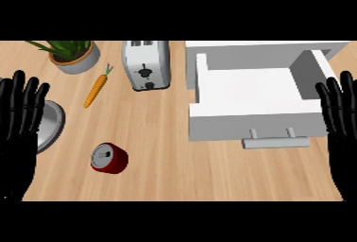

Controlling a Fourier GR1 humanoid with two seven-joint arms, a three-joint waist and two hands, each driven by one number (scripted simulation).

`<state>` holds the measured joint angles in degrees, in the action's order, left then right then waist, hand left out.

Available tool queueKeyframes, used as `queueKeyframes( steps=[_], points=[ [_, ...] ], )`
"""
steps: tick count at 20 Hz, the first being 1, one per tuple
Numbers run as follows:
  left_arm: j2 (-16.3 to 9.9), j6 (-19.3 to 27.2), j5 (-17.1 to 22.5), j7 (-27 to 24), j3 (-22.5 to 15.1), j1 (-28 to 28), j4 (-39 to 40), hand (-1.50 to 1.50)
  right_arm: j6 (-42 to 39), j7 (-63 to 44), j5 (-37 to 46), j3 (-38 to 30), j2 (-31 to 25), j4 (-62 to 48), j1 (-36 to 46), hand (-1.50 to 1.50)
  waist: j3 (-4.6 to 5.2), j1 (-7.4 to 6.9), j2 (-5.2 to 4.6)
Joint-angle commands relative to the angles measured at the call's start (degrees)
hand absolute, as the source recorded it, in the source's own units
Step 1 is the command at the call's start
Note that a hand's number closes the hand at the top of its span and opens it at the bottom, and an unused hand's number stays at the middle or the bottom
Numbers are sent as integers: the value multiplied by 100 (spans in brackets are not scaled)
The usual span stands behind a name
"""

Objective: Pick up the can, place it into the drawer and close the drawer

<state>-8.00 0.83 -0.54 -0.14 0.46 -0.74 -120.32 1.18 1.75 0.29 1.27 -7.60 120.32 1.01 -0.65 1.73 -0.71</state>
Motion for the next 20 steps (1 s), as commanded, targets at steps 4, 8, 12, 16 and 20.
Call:
queueKeyframes(
  steps=[4,8,12,16,20],
  points=[
    [-544,-1576,1592,-53,-115,123,-203,-150,-68,-9,-109,-21,61,-187,-76,-150,69,-196,74],
    [-988,-1895,1697,835,-285,661,321,-150,527,-937,-22,-299,311,-399,-692,-150,66,-93,49],
    [-1405,-2233,2469,1343,119,1025,-247,-150,430,-988,-170,-623,151,-368,-910,-150,61,-185,81],
    [-1712,-3017,3004,829,983,1527,19,-150,209,-1192,-667,-1176,-126,-380,-641,-150,66,-210,76],
    [-1999,-2794,3916,1739,1425,1442,-551,-150,-229,-1092,-1078,-1410,-205,352,-1578,-150,62,-164,85]
  ],
)
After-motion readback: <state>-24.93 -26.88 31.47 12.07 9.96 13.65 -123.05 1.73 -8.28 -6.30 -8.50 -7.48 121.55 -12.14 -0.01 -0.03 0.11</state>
